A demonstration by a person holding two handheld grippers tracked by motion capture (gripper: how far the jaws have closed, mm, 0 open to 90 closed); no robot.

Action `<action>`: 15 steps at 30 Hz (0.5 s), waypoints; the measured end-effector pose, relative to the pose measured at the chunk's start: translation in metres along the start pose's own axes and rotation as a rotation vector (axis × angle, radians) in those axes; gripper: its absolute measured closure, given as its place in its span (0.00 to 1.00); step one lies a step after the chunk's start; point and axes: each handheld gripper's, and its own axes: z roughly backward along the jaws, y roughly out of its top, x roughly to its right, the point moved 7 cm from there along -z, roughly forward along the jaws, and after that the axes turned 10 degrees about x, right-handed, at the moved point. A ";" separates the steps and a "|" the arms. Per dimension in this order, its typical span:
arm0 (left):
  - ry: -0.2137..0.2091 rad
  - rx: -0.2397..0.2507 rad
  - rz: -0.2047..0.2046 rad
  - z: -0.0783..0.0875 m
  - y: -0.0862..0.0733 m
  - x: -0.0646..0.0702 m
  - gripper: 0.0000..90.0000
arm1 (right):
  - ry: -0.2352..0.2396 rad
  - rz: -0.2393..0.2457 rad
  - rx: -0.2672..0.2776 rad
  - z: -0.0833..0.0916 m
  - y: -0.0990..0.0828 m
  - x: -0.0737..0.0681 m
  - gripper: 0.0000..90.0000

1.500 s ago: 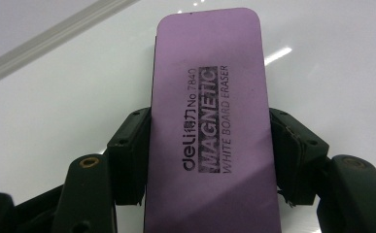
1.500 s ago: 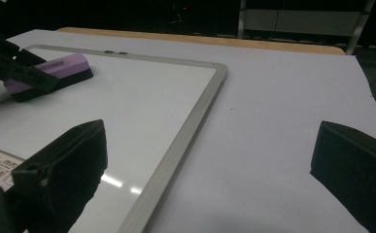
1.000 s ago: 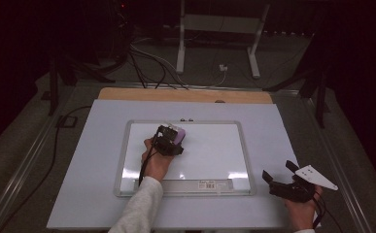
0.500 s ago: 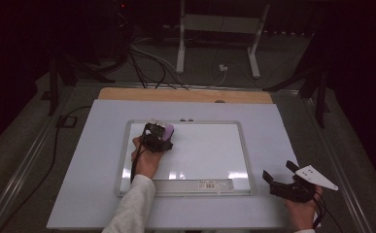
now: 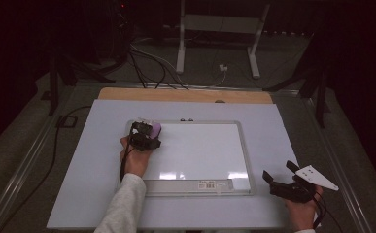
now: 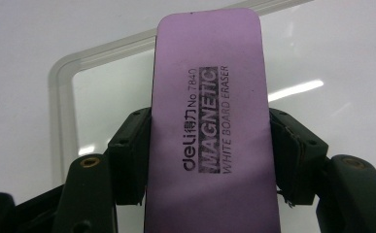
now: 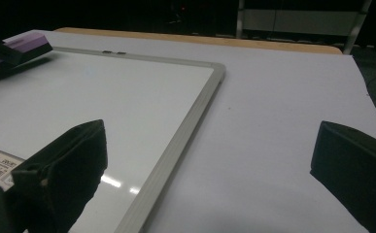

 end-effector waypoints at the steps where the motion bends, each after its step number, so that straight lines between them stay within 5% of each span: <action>1: 0.003 -0.002 0.003 0.000 -0.001 -0.002 0.45 | 0.001 -0.001 -0.001 0.000 0.000 0.000 0.00; 11: 0.050 -0.022 0.036 -0.006 -0.013 -0.024 0.45 | 0.002 0.002 -0.005 0.000 -0.001 -0.001 0.00; 15: 0.039 -0.014 0.042 -0.007 -0.014 -0.026 0.44 | 0.004 0.001 -0.006 0.000 -0.001 -0.002 0.00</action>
